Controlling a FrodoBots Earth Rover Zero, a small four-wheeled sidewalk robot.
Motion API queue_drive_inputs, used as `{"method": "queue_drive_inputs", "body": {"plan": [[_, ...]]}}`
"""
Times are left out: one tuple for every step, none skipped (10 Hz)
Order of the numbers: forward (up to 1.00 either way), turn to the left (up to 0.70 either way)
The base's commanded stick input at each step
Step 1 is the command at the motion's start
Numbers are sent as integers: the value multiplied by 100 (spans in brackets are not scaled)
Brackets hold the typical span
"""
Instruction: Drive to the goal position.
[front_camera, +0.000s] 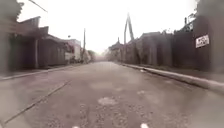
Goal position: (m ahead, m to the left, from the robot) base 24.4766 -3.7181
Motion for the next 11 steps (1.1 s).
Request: {"method": "queue_drive_inputs", "body": {"plan": [[70,1],[70,1],[70,1],[70,1],[70,1],[70,1],[70,1],[70,1],[70,1],[70,1],[70,1]]}}
